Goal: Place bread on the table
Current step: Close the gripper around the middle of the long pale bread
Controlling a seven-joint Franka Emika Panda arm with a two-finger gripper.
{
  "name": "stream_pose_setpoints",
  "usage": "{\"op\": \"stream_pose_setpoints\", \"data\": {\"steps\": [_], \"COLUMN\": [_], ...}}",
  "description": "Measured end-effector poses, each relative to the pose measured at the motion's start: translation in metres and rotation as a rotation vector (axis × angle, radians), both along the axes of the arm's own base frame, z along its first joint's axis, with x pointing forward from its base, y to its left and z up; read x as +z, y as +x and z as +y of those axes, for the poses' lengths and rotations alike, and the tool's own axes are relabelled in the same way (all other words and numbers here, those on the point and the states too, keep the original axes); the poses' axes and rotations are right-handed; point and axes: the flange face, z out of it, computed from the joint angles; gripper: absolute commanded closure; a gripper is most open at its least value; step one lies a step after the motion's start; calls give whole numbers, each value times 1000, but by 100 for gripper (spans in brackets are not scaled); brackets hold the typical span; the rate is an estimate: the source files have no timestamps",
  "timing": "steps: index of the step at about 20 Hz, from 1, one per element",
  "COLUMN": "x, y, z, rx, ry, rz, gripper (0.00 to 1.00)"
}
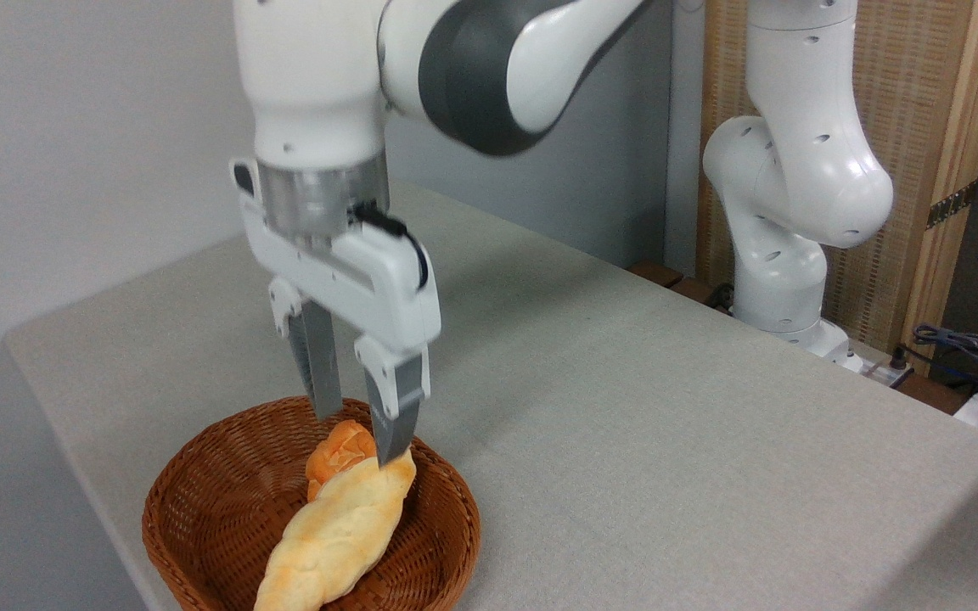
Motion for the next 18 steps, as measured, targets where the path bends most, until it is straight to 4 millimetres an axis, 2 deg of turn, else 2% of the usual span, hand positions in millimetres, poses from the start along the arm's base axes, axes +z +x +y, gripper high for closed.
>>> {"op": "stream_pose_setpoints", "data": {"steps": [2, 6, 14, 16, 18], "x": [-20, -50, -85, -95, -100], "y": [9, 23, 38, 42, 44], "z": [12, 23, 18, 14, 11], "rx": [23, 45, 53, 60, 58], "ry": [13, 32, 26, 11, 8], "rz": [9, 10, 4, -2, -3], "gripper": [0, 0, 1, 18, 43]}}
